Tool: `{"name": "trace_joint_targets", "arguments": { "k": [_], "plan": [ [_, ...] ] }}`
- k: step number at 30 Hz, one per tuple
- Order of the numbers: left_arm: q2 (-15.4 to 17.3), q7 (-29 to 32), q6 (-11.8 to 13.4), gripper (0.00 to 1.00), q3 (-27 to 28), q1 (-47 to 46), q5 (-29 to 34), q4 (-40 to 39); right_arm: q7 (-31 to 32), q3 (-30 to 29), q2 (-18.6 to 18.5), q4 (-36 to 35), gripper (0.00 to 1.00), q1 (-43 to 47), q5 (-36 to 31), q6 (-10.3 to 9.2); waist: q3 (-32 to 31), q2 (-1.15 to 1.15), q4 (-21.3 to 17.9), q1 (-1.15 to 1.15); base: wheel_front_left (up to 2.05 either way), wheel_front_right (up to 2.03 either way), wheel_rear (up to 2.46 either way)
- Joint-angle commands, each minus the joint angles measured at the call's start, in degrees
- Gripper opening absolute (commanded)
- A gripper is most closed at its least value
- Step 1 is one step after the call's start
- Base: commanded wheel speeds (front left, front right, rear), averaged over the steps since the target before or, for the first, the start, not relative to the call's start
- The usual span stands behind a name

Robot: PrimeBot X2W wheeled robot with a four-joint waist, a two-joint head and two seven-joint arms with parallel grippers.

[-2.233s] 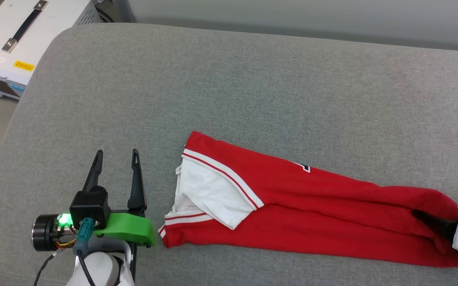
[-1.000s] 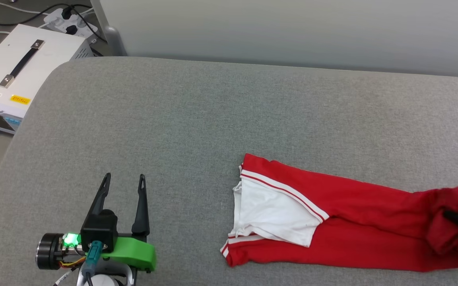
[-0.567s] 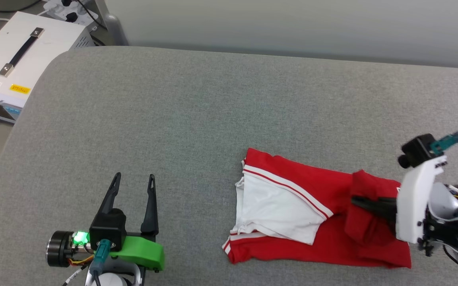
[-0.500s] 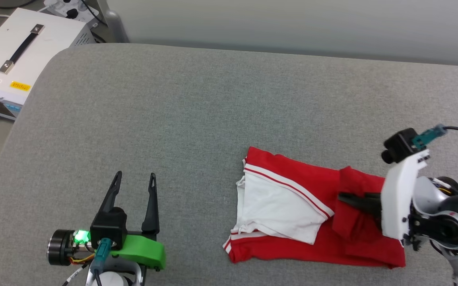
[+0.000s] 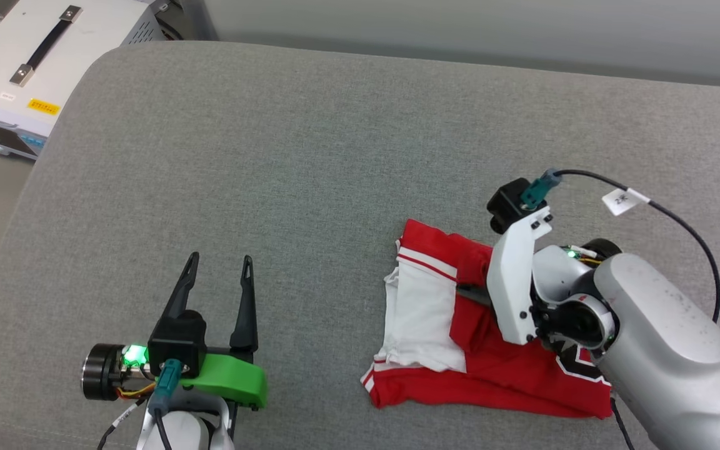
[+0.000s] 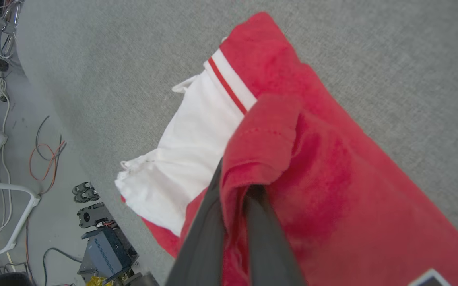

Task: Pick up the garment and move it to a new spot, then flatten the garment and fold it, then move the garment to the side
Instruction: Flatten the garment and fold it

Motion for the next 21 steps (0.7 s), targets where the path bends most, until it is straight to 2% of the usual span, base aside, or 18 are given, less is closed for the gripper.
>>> {"name": "trace_joint_targets", "arguments": {
  "k": [1,7,8,9,10,15,21],
  "plan": [
    [-0.47,-0.34,-0.21,1.0,0.17,-1.04,0.6,0.05,-0.64,1.34,0.26,1.66,0.0,-0.79,-0.54,-0.04,0.51,0.0,0.49,0.0,0.0,0.0,0.0],
    [-0.9,-0.34,-0.18,1.0,0.52,-0.82,0.68,0.23,-4.47,5.79,-0.06,6.68,0.0,-1.0,-0.2,-0.04,0.84,0.0,0.62,0.0,0.0,0.0,0.0],
    [-0.92,-0.34,-0.19,1.0,0.64,-0.69,0.7,0.36,-5.48,6.34,-0.25,6.87,0.1,-0.99,0.24,-0.04,0.58,0.0,0.51,0.0,0.0,0.0,0.0],
    [-0.91,-0.34,-0.2,1.0,0.76,-0.56,0.71,0.51,-6.53,6.63,-0.41,6.65,0.44,-1.03,0.74,-0.04,0.27,0.0,0.39,0.0,0.0,0.0,0.0],
    [-0.87,-0.34,-0.25,1.0,0.9,-0.44,0.73,0.72,-8.07,6.84,-0.73,6.02,1.0,-1.06,1.39,-0.04,-0.12,0.0,0.27,0.0,0.0,0.0,0.0],
    [-0.63,-0.34,-0.48,1.0,1.25,0.13,0.95,1.03,-16.86,7.61,-4.68,-0.63,1.0,-0.67,2.31,-0.04,-2.43,0.0,-0.65,0.0,0.0,0.0,0.0],
    [-0.67,-0.34,-0.14,1.0,1.96,0.95,0.94,0.35,-31.04,3.06,-11.06,-7.55,1.0,1.99,-1.6,-0.04,-4.5,0.0,-2.41,0.0,0.0,0.0,0.0]
  ]
}}
